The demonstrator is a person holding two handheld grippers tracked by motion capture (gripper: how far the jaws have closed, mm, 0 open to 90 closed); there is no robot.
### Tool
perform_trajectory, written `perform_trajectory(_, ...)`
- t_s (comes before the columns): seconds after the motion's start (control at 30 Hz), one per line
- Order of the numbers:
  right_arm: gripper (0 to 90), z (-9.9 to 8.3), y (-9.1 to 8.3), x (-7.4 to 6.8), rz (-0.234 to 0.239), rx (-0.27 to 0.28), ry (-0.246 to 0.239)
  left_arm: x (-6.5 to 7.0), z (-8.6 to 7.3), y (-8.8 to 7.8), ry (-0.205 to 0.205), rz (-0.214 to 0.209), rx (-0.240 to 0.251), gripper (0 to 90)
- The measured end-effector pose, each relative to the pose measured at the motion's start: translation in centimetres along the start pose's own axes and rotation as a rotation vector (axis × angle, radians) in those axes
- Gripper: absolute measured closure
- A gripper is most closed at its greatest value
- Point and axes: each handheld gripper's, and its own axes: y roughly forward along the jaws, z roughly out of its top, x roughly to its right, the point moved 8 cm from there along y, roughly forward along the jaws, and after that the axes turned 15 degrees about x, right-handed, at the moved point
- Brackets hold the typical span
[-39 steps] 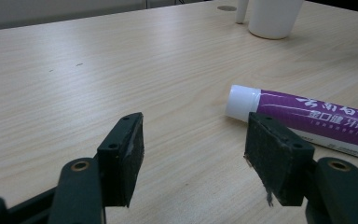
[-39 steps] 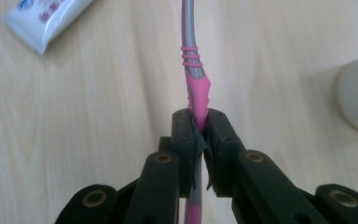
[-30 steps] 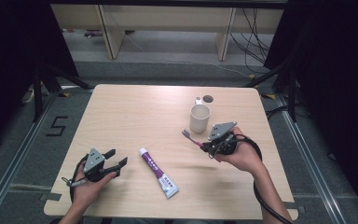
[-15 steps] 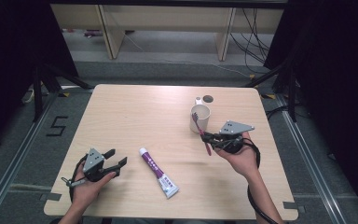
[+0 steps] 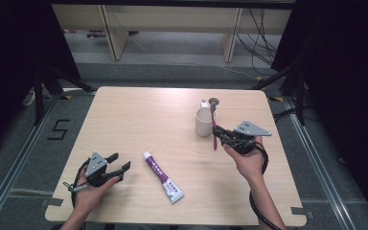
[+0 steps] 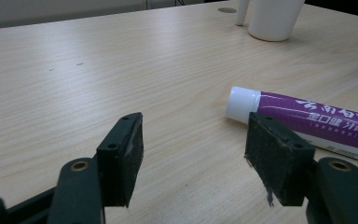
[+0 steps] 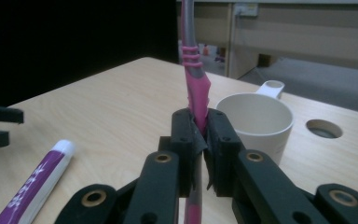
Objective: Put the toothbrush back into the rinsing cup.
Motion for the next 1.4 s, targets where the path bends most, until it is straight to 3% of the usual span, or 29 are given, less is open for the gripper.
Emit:
perform_trajectory(0.03,83.0,0.2,0.0,-0.1,-0.011,0.010,0.041,0.0,0.0,0.0,0.000,0.000,0.000,36.8)
perform_trajectory(0.1,83.0,0.3,0.0,-0.2,-0.019,0.013,0.064,0.1,0.0,0.0,-0.006,0.000,0.004,36.8)
perform_trajectory(0.23,82.9,0.9,0.2,0.0,-0.056,0.045,0.081,0.1,0.0,0.0,-0.005,0.000,0.004,36.8)
perform_trajectory(0.33,82.9,1.3,0.4,0.4,-0.066,0.057,0.055,0.0,0.0,0.0,-0.001,0.000,-0.001,36.9)
perform_trajectory(0.63,82.7,2.4,0.8,0.9,-0.083,0.069,0.057,0.0,0.0,0.0,-0.001,-0.001,-0.001,36.8)
perform_trajectory(0.67,82.7,2.6,0.9,0.9,-0.091,0.079,0.075,0.0,0.0,0.0,-0.002,-0.001,-0.001,36.8)
perform_trajectory(0.7,82.7,2.9,1.1,1.3,-0.095,0.093,0.042,0.0,0.0,0.0,-0.001,-0.001,-0.001,36.8)
perform_trajectory(0.8,82.7,3.2,1.3,1.4,-0.095,0.099,0.047,0.0,0.0,0.0,-0.002,-0.001,-0.001,36.8)
perform_trajectory(0.83,82.7,3.2,1.3,1.3,-0.100,0.086,0.071,0.0,0.0,0.0,-0.001,-0.002,-0.002,36.8)
perform_trajectory(0.9,82.8,3.5,1.6,1.7,-0.106,0.094,0.042,0.0,0.0,0.0,-0.001,-0.001,-0.001,36.8)
perform_trajectory(1.13,82.7,4.1,2.3,2.1,-0.121,0.098,0.051,0.0,0.0,0.0,-0.004,-0.001,-0.001,36.8)
perform_trajectory(1.17,82.8,4.2,2.4,2.4,-0.129,0.110,0.026,0.0,0.0,0.0,-0.003,-0.002,-0.001,36.8)
perform_trajectory(1.2,82.7,4.2,2.5,2.3,-0.137,0.099,0.052,0.0,0.0,0.0,-0.003,-0.002,-0.001,36.8)
perform_trajectory(1.4,82.8,4.6,3.1,2.8,-0.144,0.111,0.044,0.0,0.0,0.0,-0.004,-0.002,-0.001,36.8)
